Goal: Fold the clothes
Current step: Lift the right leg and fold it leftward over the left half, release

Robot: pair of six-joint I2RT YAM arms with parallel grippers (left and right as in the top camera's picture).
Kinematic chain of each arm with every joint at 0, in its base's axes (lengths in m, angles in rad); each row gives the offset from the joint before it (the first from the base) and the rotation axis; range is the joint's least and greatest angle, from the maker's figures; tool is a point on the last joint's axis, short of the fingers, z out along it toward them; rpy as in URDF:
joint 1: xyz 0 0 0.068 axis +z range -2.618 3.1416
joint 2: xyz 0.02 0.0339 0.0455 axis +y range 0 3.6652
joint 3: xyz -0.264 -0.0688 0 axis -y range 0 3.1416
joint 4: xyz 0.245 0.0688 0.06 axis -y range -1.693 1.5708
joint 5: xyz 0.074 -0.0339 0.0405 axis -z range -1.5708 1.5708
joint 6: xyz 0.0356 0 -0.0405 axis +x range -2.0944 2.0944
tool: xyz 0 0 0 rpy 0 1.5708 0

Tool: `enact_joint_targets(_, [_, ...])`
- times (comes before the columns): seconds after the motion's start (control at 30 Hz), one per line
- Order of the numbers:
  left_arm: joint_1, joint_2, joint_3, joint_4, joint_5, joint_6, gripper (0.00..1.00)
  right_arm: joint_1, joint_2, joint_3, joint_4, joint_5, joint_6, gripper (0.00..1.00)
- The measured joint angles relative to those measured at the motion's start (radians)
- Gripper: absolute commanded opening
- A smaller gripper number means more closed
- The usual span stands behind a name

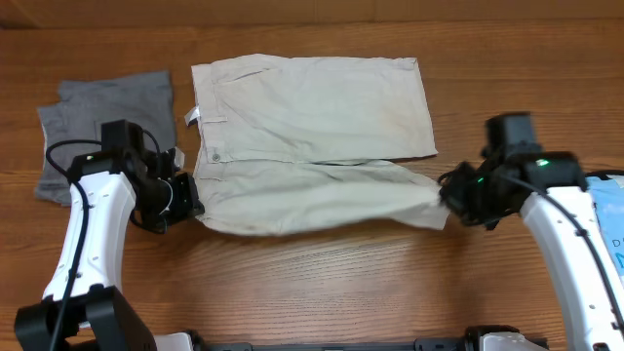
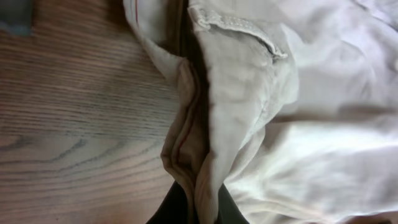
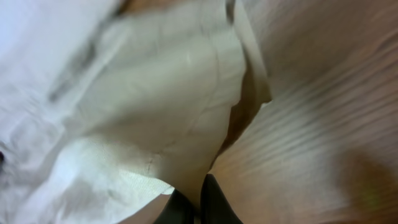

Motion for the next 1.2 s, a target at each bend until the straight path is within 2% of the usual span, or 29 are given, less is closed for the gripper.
enact_joint_targets(0.17, [-0.002, -0.079, 0.042, -0.039, 0.065, 0.045, 0.04, -0.087, 0.0, 0.142, -0.02, 0.008, -0.027, 0.04])
enact_joint_targets(0.37, [-0.002, -0.248, 0.077, -0.063, 0.14, 0.071, 0.04, -0.112, 0.0, 0.282, -0.051, 0.014, -0.051, 0.04])
enact_joint_targets(0.77, [-0.002, -0.494, 0.079, -0.207, 0.232, 0.075, 0.04, -0.115, -0.001, 0.36, -0.104, 0.096, -0.08, 0.04])
enact_joint_targets(1.03, [-0.002, -0.592, 0.08, -0.286, 0.275, -0.007, 0.04, -0.143, -0.003, 0.582, -0.175, 0.098, -0.098, 0.06])
enact_joint_targets(1.2, [-0.002, -0.598, 0.084, -0.37, 0.25, -0.054, 0.05, -0.166, -0.013, 0.612, -0.16, 0.061, -0.099, 0.09])
